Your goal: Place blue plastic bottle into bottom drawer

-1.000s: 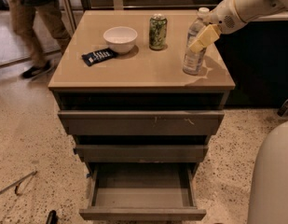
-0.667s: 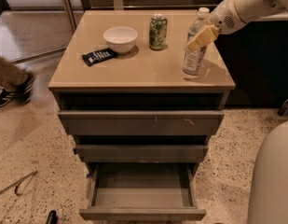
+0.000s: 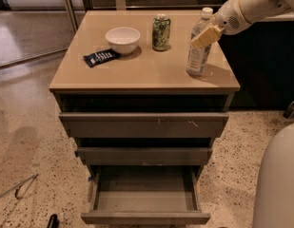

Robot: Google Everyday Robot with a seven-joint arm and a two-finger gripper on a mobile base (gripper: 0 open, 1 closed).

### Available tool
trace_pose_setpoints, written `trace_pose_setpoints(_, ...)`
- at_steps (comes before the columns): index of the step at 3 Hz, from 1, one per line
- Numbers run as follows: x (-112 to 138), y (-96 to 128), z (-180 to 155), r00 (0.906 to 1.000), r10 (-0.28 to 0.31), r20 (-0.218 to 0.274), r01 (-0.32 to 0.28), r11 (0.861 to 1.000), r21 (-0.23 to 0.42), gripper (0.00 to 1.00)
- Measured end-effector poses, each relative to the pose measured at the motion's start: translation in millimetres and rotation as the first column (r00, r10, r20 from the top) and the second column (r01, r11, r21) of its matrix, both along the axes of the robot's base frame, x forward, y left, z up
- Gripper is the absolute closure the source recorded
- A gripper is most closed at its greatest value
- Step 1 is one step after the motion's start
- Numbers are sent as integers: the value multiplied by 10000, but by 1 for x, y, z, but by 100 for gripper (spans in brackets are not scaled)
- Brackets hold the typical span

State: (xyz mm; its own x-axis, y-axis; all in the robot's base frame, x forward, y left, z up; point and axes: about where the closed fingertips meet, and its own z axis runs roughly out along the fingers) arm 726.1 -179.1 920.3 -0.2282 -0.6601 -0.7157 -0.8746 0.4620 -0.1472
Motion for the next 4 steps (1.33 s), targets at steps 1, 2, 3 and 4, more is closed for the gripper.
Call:
trace_pose_setpoints(1, 0, 0, 0, 10000, 3, 0, -3, 10000, -1, 100)
trace_pose_setpoints(2, -7, 3, 2, 9997, 228, -8, -228, 9997, -64, 100)
trace_pose_setpoints(3, -33, -1, 17, 9986, 523, 118, -522, 9986, -94, 100)
trace_pose_setpoints(4, -67, -6, 36, 9974, 632, 348, -628, 9979, -125, 100)
